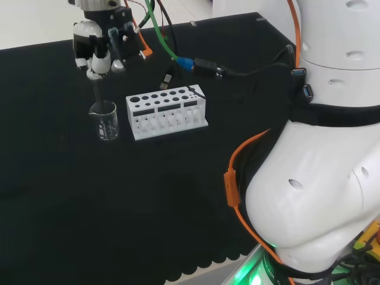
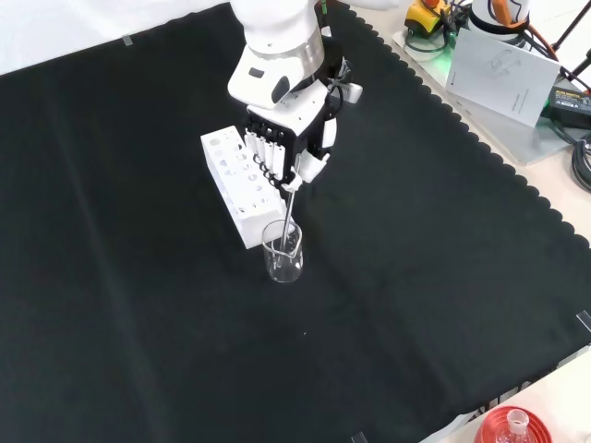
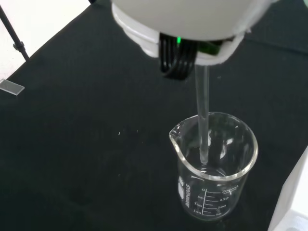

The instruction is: Stir in the beaker to the left of the white test tube rack with the glass rod.

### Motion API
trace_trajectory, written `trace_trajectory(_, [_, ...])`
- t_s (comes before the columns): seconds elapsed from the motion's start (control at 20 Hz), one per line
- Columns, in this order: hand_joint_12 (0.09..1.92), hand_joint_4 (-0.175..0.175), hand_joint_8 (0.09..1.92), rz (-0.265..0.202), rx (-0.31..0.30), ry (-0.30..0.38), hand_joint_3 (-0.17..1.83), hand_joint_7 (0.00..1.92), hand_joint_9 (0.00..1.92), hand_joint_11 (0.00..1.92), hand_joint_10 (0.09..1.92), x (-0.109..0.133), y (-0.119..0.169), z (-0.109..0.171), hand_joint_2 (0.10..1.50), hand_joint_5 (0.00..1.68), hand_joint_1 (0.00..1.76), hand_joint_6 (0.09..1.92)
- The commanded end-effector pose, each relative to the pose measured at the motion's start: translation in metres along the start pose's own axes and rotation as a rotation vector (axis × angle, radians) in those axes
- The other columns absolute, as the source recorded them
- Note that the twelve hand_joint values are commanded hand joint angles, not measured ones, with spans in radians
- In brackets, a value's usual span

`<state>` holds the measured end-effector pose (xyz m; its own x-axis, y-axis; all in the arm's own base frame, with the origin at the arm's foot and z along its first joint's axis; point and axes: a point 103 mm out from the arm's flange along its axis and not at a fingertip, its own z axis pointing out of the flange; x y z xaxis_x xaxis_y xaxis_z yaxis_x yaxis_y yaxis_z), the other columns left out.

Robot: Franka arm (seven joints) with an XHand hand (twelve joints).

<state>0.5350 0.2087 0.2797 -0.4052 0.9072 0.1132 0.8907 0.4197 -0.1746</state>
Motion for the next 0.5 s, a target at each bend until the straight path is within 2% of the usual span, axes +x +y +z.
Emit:
trace_trajectory(0.05, [0.8, -0.175, 0.79, -0.002, -0.006, -0.001, 0.8, 1.28, 1.3, 1.43, 0.95, -0.0076, -0.0076, -0.0034, 0.6, 1.06, 1.44, 0.8])
trace_trajectory(0.3, [0.8, -0.175, 0.79, 0.02, 0.005, 0.017, 0.8, 1.28, 1.3, 1.42, 0.95, -0.0106, 0.0009, -0.0055, 0.6, 1.06, 1.44, 0.8])
trace_trajectory(0.5, [0.8, -0.175, 0.79, 0.018, -0.003, -0.002, 0.8, 1.28, 1.3, 1.42, 0.95, -0.0096, -0.007, -0.0026, 0.6, 1.06, 1.44, 0.8])
